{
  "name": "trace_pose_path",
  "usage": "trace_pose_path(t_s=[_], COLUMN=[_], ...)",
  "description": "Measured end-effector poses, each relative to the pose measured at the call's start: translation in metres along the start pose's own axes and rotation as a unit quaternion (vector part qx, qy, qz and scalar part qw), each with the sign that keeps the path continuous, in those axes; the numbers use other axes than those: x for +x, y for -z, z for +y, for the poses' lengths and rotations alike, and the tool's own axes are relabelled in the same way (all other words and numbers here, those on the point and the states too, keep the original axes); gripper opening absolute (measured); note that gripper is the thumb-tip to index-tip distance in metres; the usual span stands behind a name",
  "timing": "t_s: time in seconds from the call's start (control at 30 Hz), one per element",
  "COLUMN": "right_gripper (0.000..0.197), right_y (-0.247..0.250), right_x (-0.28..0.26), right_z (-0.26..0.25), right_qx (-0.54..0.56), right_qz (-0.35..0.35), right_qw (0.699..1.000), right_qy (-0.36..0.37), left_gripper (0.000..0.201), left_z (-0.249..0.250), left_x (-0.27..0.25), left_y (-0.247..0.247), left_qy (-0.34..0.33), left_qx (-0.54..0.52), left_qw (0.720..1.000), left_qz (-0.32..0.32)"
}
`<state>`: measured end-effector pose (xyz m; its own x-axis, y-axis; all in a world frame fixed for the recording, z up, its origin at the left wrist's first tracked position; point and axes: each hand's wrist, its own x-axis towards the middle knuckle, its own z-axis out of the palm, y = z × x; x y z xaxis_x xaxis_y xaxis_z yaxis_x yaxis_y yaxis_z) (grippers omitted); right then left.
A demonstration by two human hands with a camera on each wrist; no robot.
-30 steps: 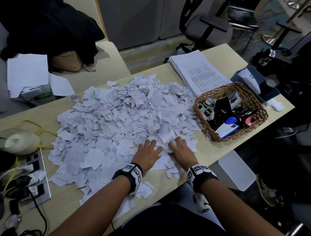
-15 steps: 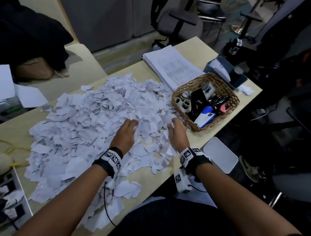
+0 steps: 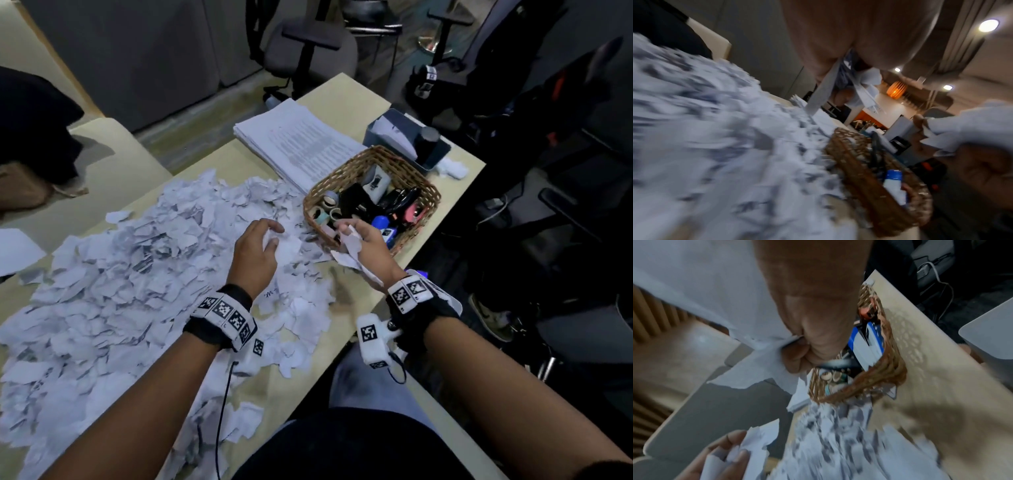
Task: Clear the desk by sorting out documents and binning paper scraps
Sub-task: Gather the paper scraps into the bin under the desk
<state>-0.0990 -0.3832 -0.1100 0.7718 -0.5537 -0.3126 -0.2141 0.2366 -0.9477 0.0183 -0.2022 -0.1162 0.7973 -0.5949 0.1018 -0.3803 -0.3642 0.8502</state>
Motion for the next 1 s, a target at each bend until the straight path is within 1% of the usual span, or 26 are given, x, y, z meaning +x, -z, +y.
trace_pose_path(t_s=[0.07, 0.13, 0.23, 0.3, 0.43, 0.53, 0.67, 0.73, 0.77, 0.83, 0.87, 0.9, 1.0], right_gripper=[0.014, 0.014, 0.014, 0.016, 0.019, 0.017, 0.013, 0.011, 0.011, 0.019, 0.022, 0.025, 0.017], right_y=[0.023, 0.049, 0.105, 0.146, 0.222, 0.274, 0.329, 0.35, 0.359, 0.37, 0.373, 0.374, 0.374], right_x=[0.001, 0.002, 0.004, 0.0, -0.003, 0.006, 0.026, 0.036, 0.042, 0.052, 0.056, 0.06, 0.074], right_z=[-0.015, -0.023, -0.023, -0.02, 0.01, 0.05, 0.124, 0.168, 0.195, 0.243, 0.261, 0.275, 0.307], right_qx=[0.023, 0.031, 0.044, 0.045, 0.082, 0.074, 0.016, -0.009, -0.026, -0.072, -0.091, -0.104, -0.107], right_qz=[0.014, 0.05, 0.128, 0.16, 0.234, 0.281, 0.343, 0.352, 0.347, 0.335, 0.332, 0.328, 0.344], right_qw=[0.999, 0.997, 0.989, 0.985, 0.969, 0.956, 0.93, 0.915, 0.91, 0.899, 0.893, 0.888, 0.881], right_qy=[0.019, 0.046, 0.054, 0.055, 0.01, -0.04, -0.134, -0.196, -0.224, -0.273, -0.29, -0.304, -0.307], left_gripper=[0.019, 0.019, 0.022, 0.022, 0.022, 0.021, 0.02, 0.02, 0.02, 0.022, 0.024, 0.025, 0.021], left_z=[0.024, 0.049, 0.089, 0.113, 0.149, 0.156, 0.132, 0.107, 0.09, 0.052, 0.032, 0.014, -0.033], left_x=[0.011, 0.021, 0.034, 0.041, 0.046, 0.04, 0.029, 0.026, 0.025, 0.026, 0.027, 0.028, 0.029], left_y=[-0.016, -0.035, -0.081, -0.122, -0.212, -0.284, -0.375, -0.416, -0.435, -0.467, -0.481, -0.493, -0.521], left_qy=[-0.003, -0.023, -0.052, -0.054, -0.034, 0.003, 0.082, 0.136, 0.178, 0.281, 0.326, 0.356, 0.398], left_qx=[-0.027, -0.055, -0.081, -0.092, -0.106, -0.086, -0.077, -0.049, -0.035, -0.015, -0.007, 0.002, 0.008], left_qw=[0.999, 0.998, 0.992, 0.986, 0.971, 0.961, 0.951, 0.943, 0.938, 0.922, 0.911, 0.902, 0.887], left_qz=[-0.018, -0.038, -0.086, -0.132, -0.21, -0.263, -0.289, -0.3, -0.296, -0.267, -0.252, -0.243, -0.236])
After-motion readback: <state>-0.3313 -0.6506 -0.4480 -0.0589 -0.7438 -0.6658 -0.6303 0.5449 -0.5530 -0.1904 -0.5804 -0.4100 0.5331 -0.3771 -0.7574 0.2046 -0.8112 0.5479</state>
